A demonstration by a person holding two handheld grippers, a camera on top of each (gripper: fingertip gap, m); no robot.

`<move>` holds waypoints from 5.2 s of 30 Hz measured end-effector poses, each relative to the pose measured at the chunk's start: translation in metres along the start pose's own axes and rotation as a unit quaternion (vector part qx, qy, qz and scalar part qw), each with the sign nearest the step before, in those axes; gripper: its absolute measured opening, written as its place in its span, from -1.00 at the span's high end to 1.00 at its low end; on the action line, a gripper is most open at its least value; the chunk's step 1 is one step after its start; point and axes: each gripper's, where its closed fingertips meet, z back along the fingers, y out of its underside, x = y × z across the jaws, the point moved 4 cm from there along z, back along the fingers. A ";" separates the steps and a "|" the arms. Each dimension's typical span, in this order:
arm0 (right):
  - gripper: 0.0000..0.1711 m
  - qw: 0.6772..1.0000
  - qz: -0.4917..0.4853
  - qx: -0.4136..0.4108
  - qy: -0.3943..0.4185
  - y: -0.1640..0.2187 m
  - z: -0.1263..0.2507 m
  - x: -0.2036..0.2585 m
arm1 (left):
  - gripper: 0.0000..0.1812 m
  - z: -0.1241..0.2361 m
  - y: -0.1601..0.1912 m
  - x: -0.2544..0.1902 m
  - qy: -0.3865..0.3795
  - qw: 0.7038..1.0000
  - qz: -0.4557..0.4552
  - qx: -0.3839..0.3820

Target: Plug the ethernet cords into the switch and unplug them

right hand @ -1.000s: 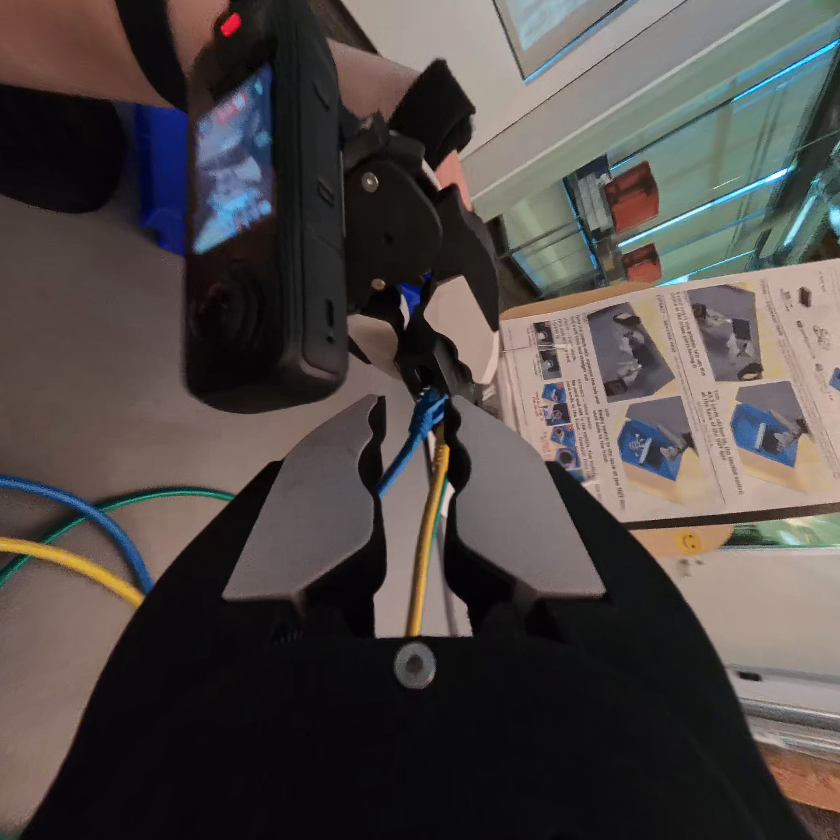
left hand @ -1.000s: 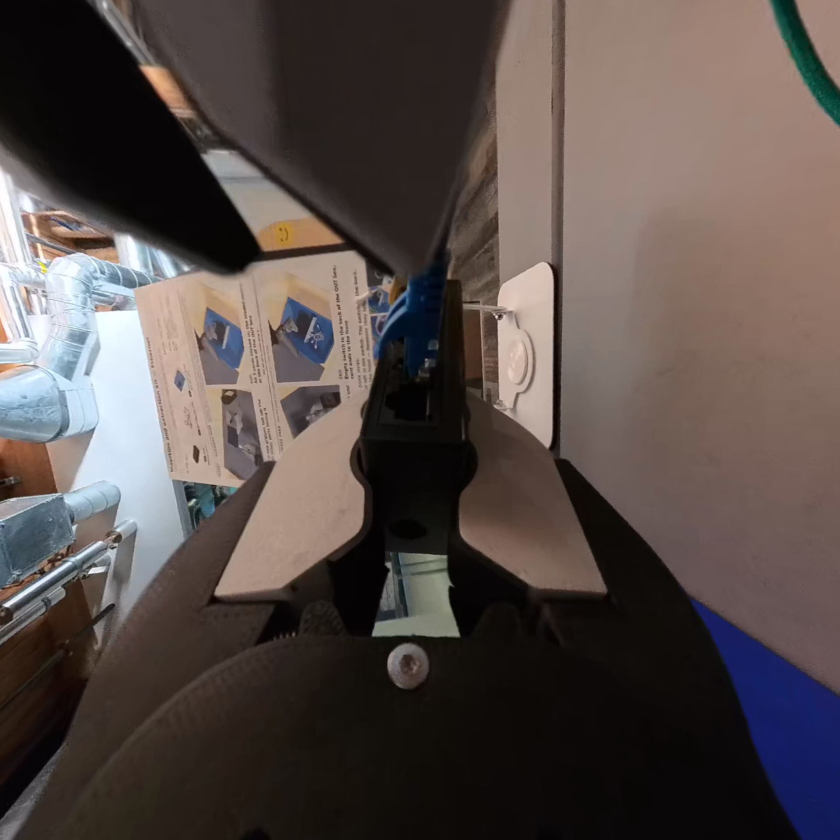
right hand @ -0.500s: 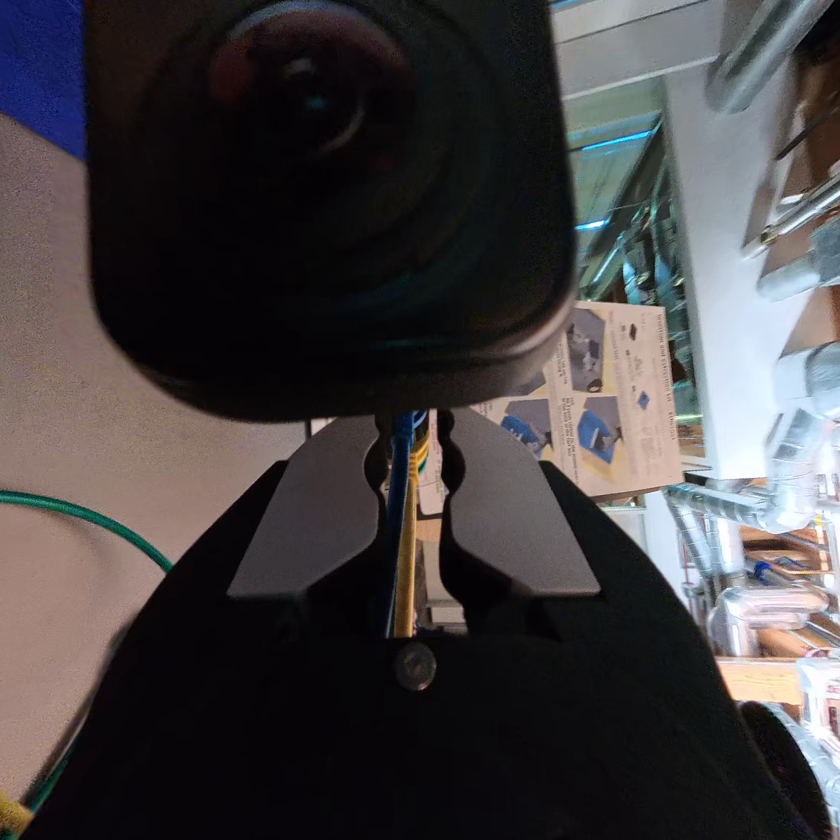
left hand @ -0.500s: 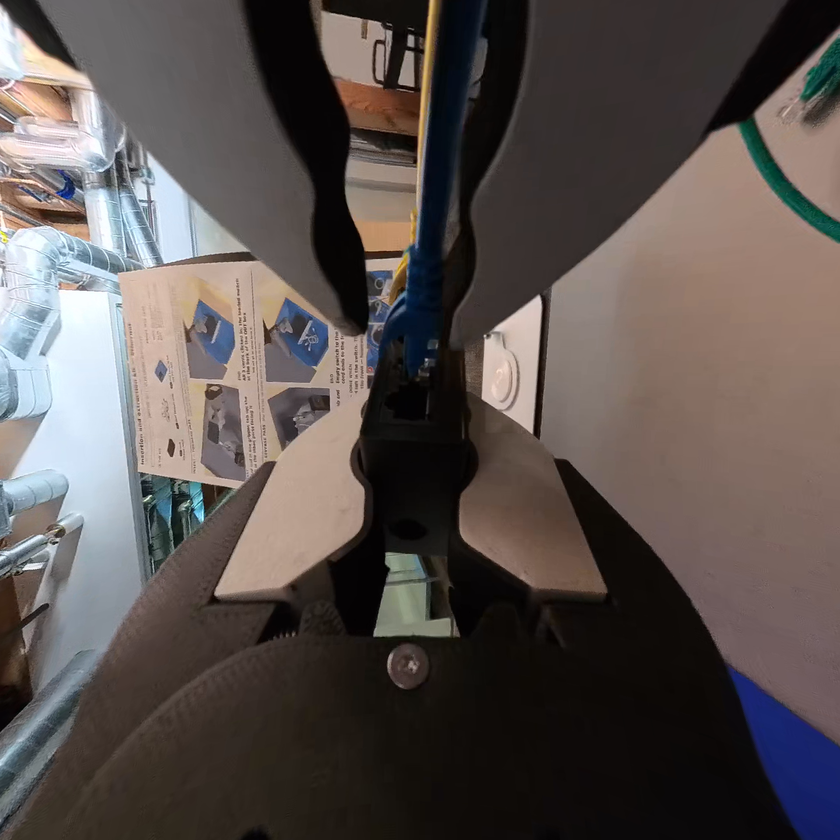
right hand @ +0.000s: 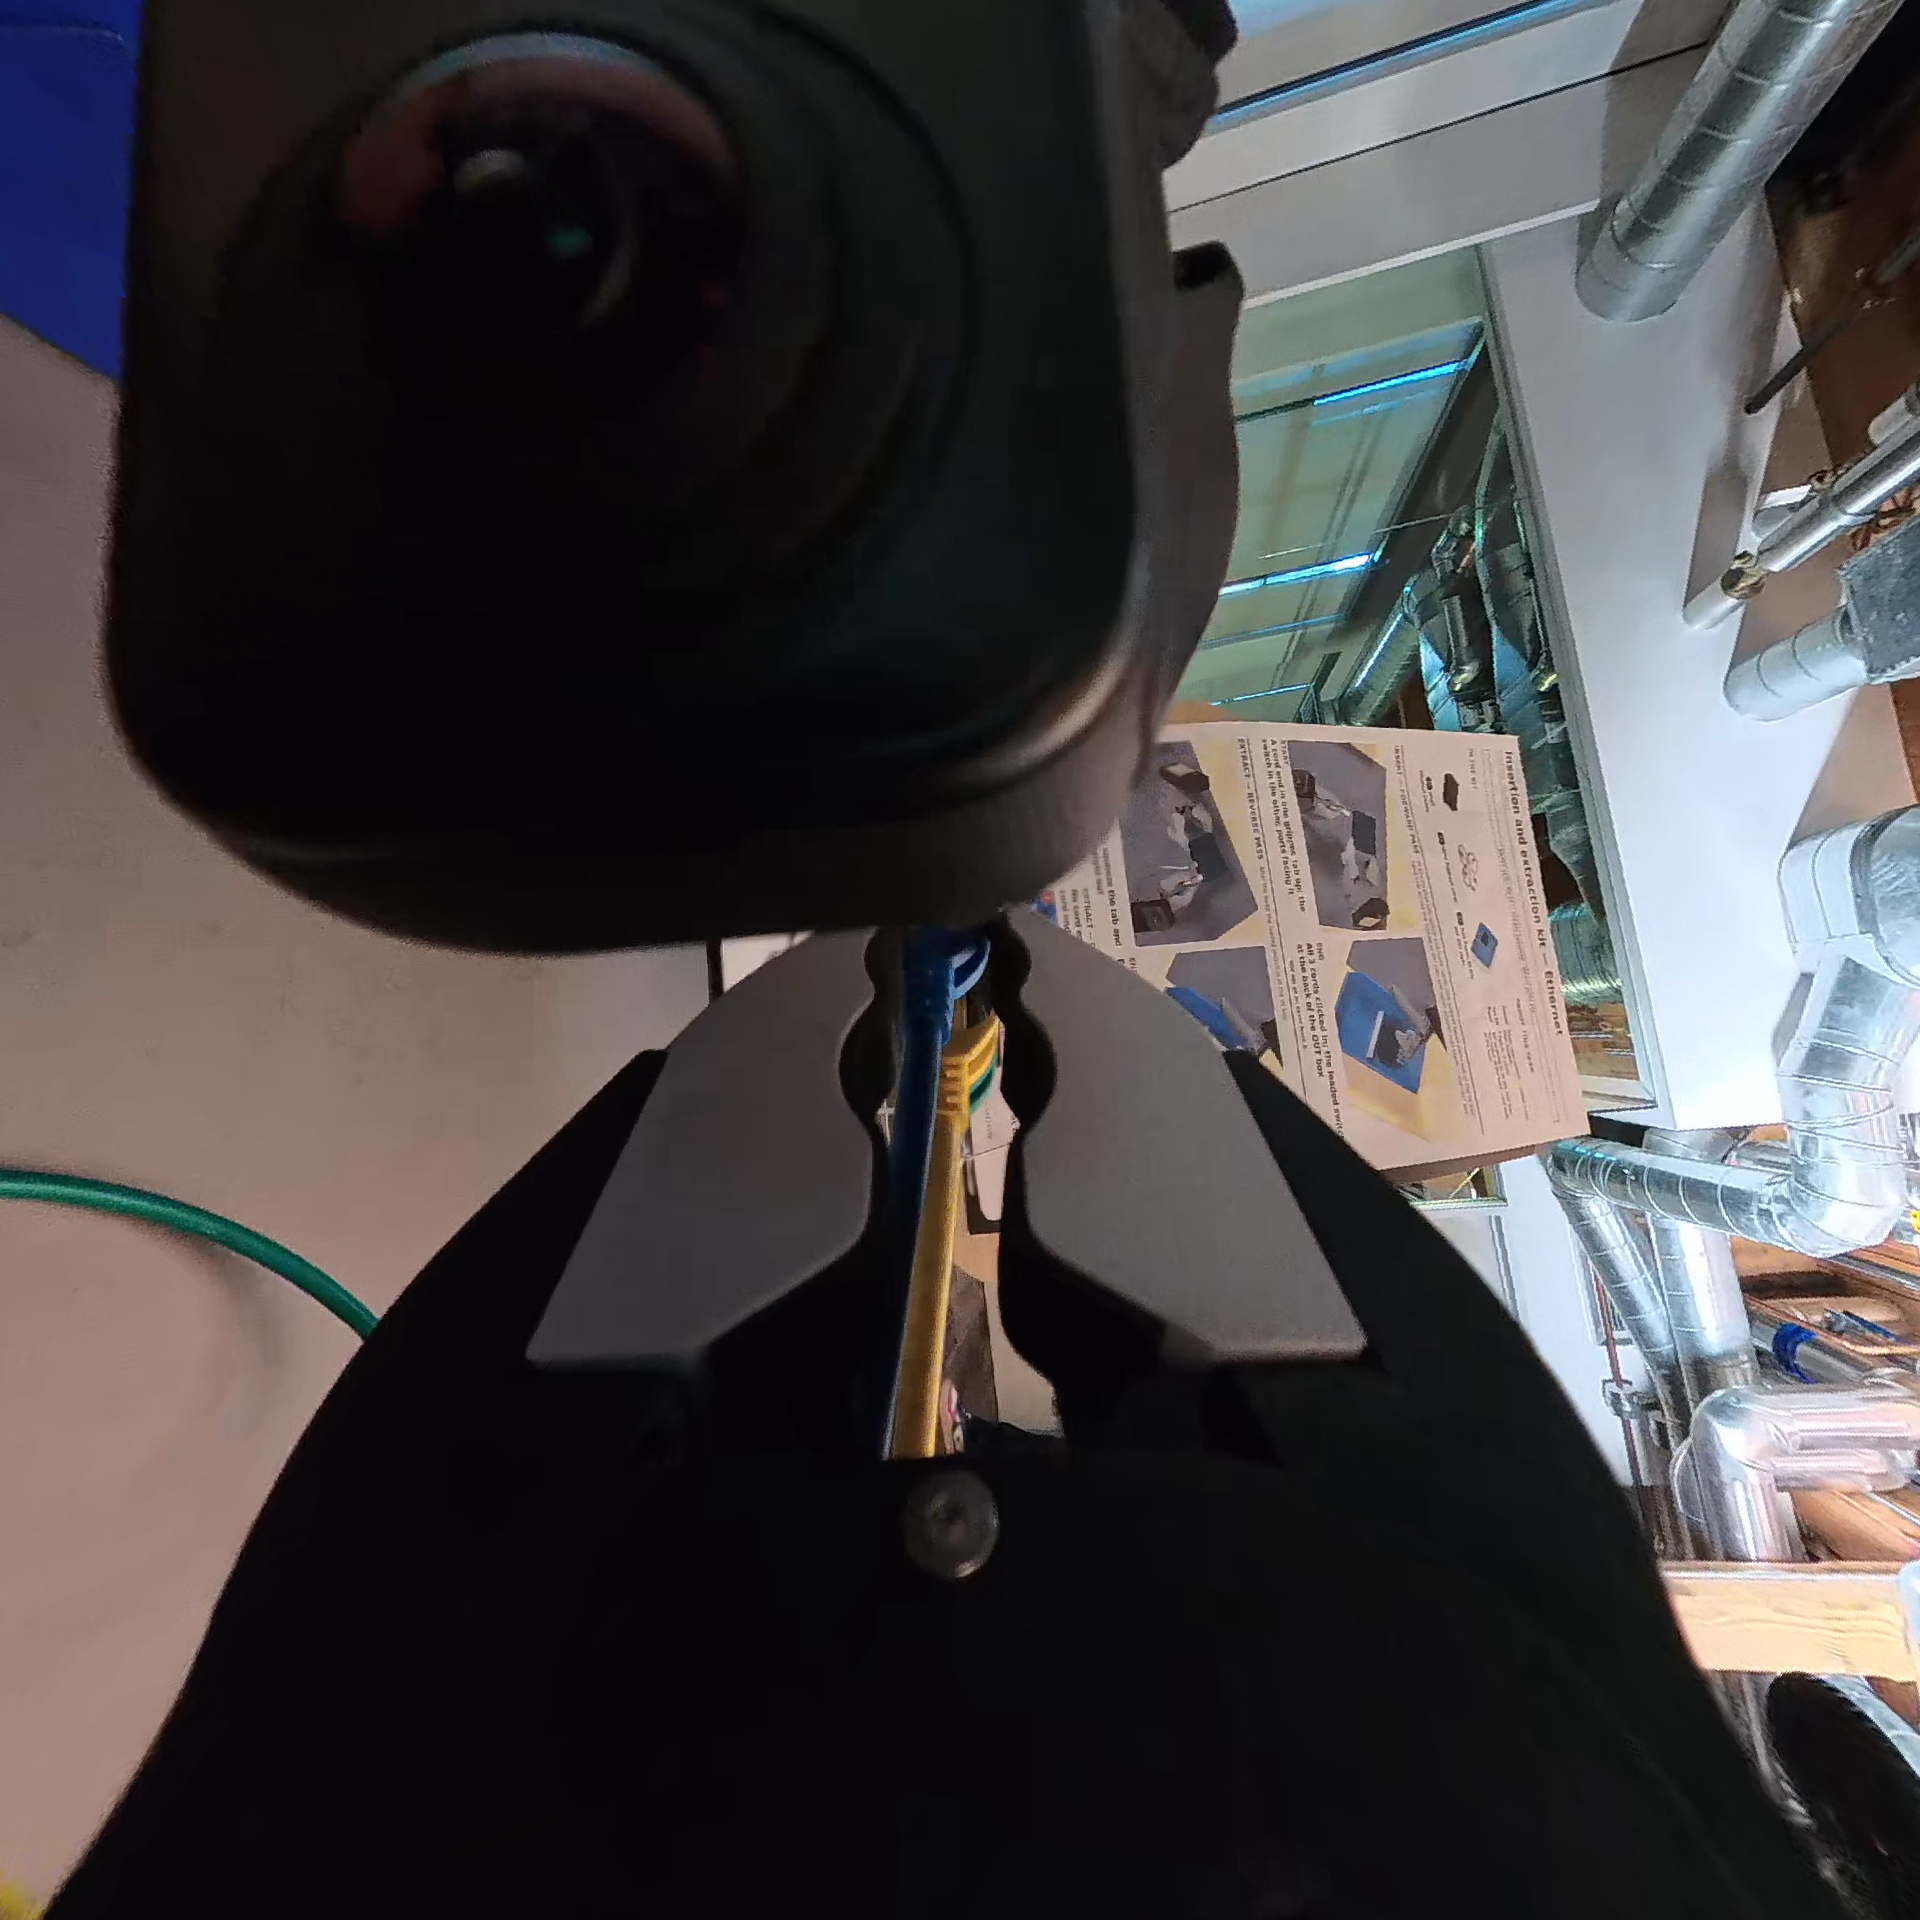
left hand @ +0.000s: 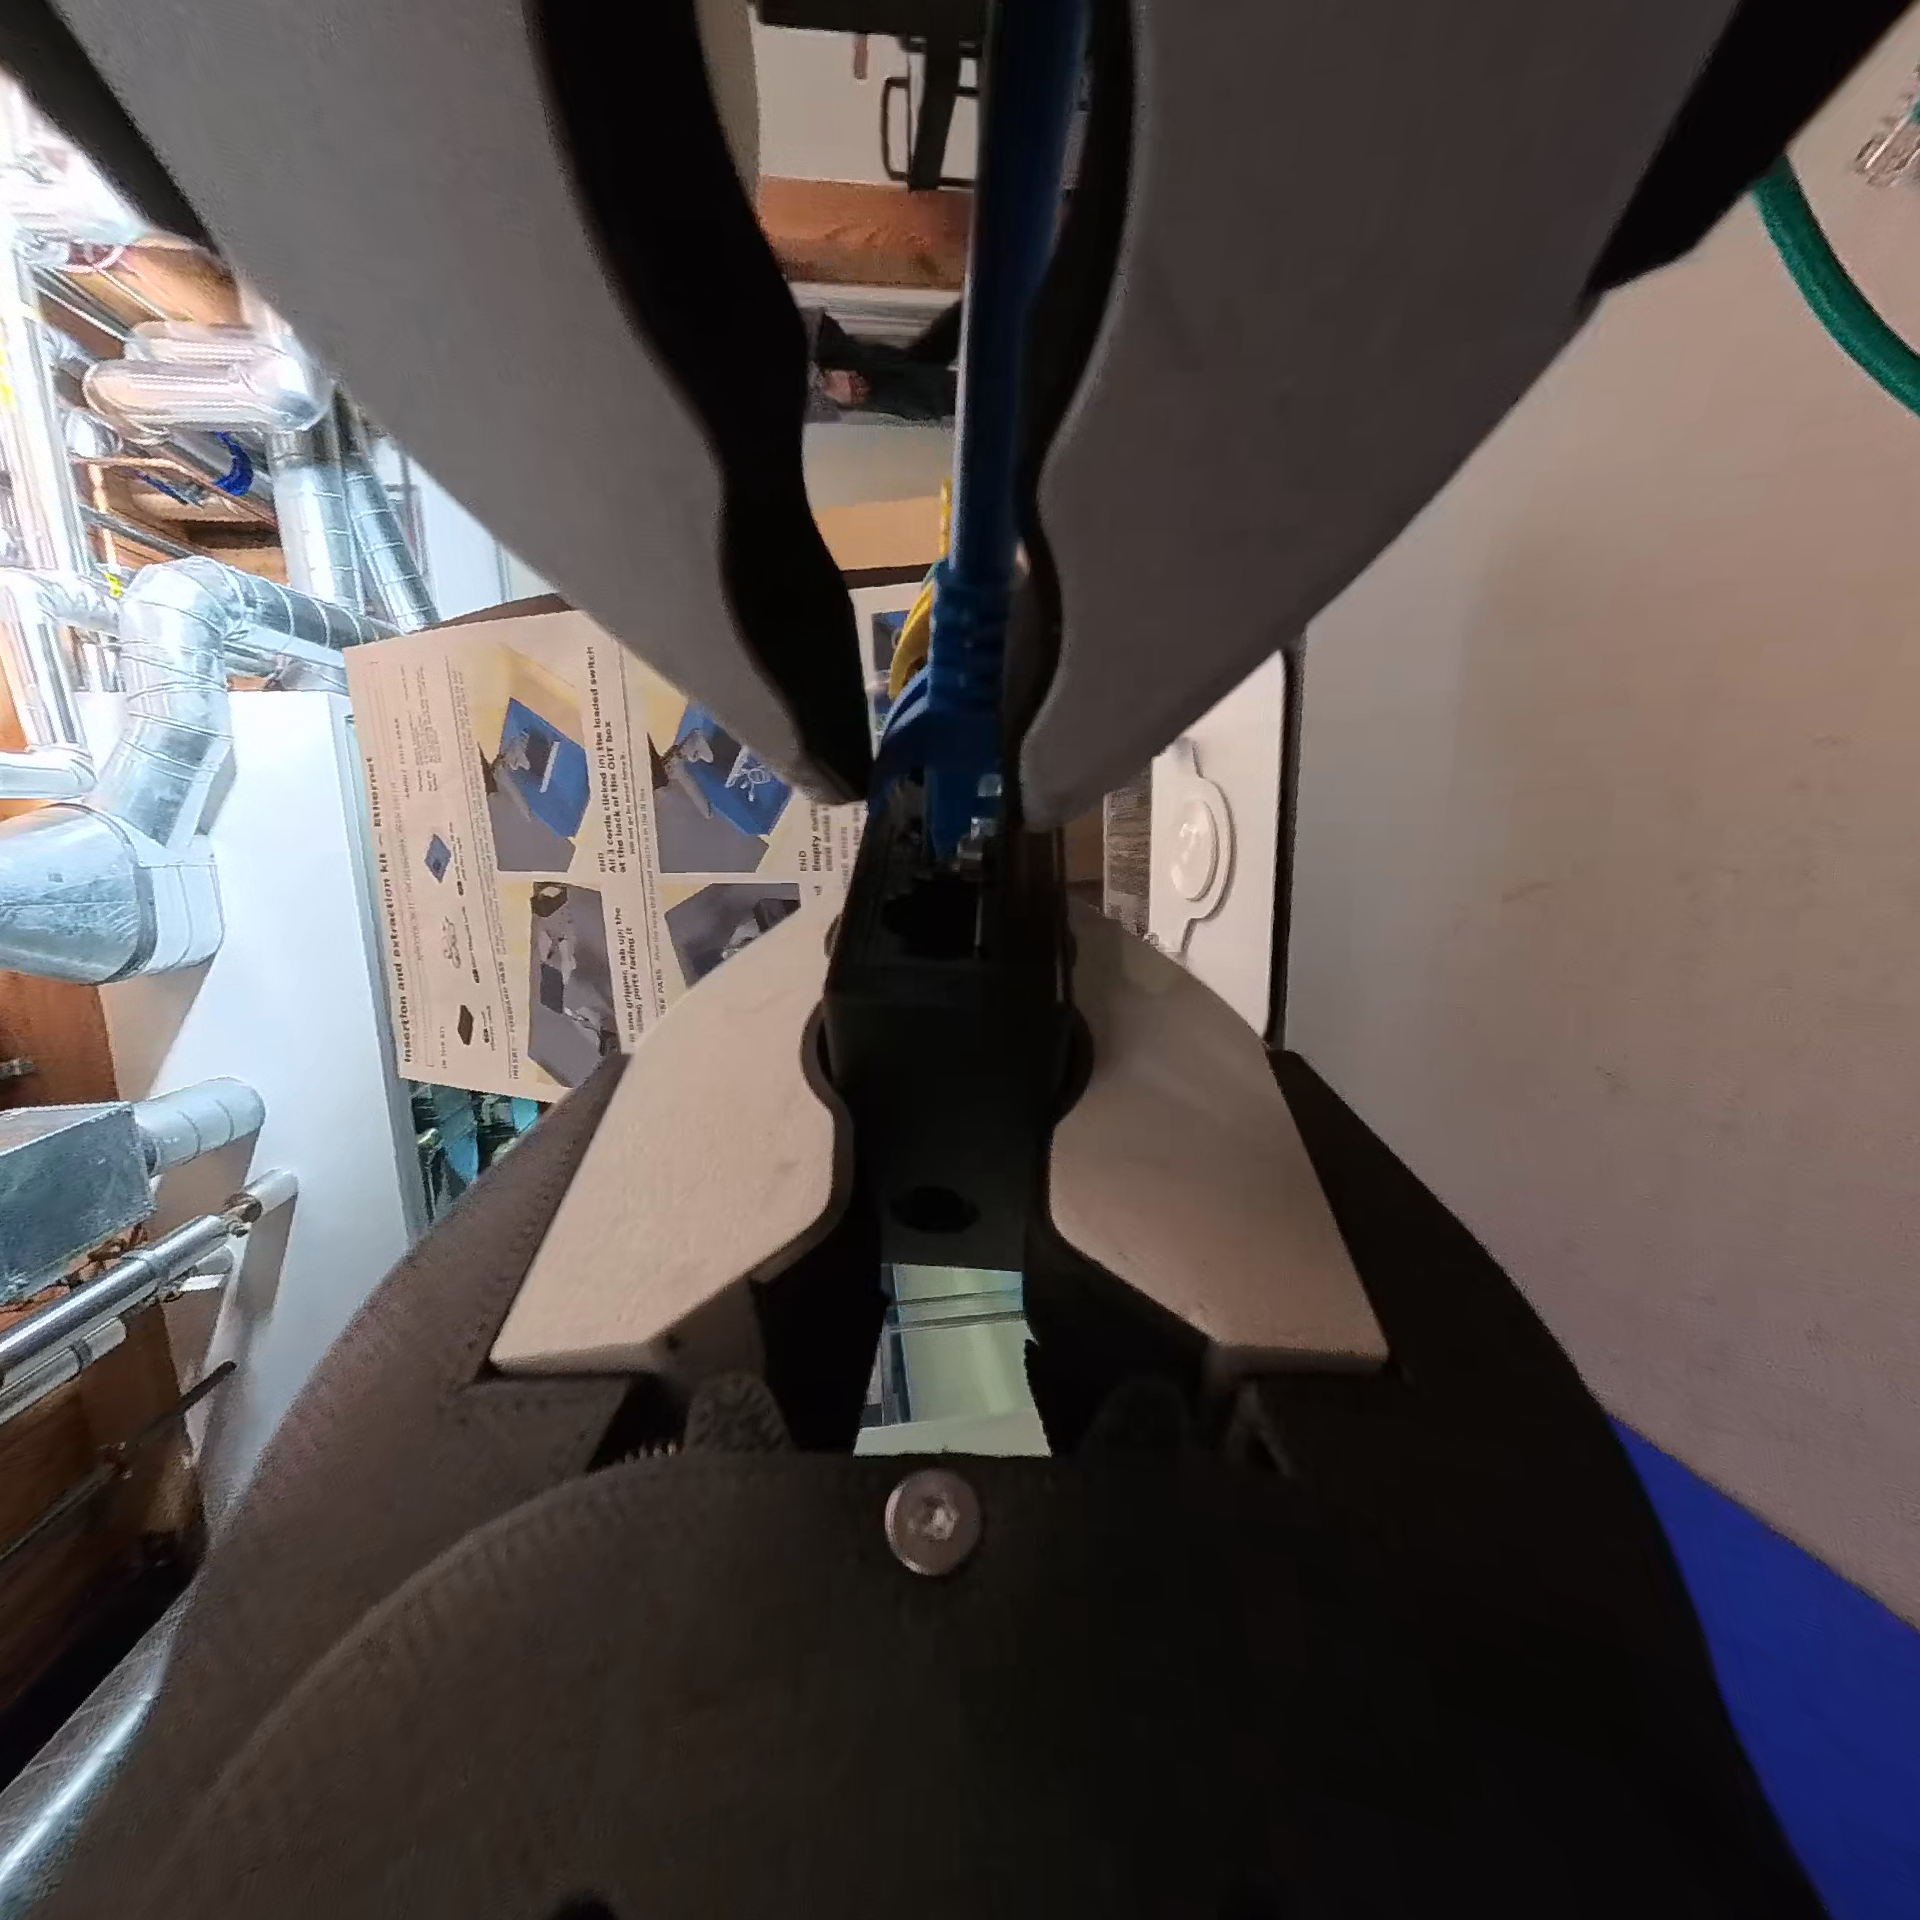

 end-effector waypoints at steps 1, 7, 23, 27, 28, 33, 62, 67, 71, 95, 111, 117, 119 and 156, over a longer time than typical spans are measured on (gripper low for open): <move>0.81 1.000 -0.006 -0.001 -0.001 0.000 0.000 0.000 | 0.67 0.000 0.000 0.000 0.001 1.000 0.001 0.001; 0.80 1.000 -0.010 0.005 -0.003 0.002 -0.001 0.000 | 0.67 -0.001 -0.001 0.000 -0.003 1.000 -0.006 0.003; 0.81 0.995 -0.010 0.020 -0.092 0.015 0.003 0.016 | 0.66 -0.009 -0.012 -0.016 0.016 0.999 -0.044 -0.011; 0.81 0.992 -0.032 0.020 -0.122 0.019 0.006 0.018 | 0.66 -0.012 -0.016 -0.021 0.035 0.999 -0.030 -0.024; 0.81 0.991 -0.034 0.020 -0.126 0.019 0.007 0.019 | 0.66 -0.012 -0.017 -0.022 0.037 0.999 -0.028 -0.026; 0.81 0.990 -0.040 0.019 -0.132 0.021 0.005 0.022 | 0.66 -0.014 -0.015 -0.025 0.053 0.998 -0.025 -0.026; 0.80 0.994 -0.038 0.011 -0.102 0.011 0.008 0.014 | 0.67 -0.009 -0.015 -0.021 0.057 0.995 0.021 -0.086; 0.79 0.996 -0.027 0.008 -0.088 0.006 0.013 0.009 | 0.64 -0.003 -0.017 -0.016 0.052 0.992 0.030 -0.111; 0.76 0.997 -0.020 0.005 -0.076 0.002 0.017 0.005 | 0.67 0.002 -0.018 -0.012 0.050 0.990 0.038 -0.129; 0.76 0.990 -0.042 -0.078 -0.106 -0.001 0.033 0.000 | 0.64 0.015 -0.026 -0.006 0.044 0.984 0.044 -0.169; 0.76 0.993 -0.036 -0.062 -0.098 0.002 0.026 0.003 | 0.68 0.015 -0.028 -0.008 0.050 0.983 0.042 -0.172; 0.77 0.993 -0.038 -0.068 -0.087 0.001 0.026 0.001 | 0.68 0.016 -0.027 -0.007 0.049 0.983 0.046 -0.172; 0.78 0.993 -0.036 -0.072 -0.082 0.000 0.026 0.000 | 0.68 0.017 -0.027 -0.006 0.049 0.983 0.048 -0.172; 0.79 0.978 -0.016 -0.029 -0.208 0.013 0.043 0.024 | 0.65 0.014 -0.045 -0.037 0.160 0.970 0.043 -0.179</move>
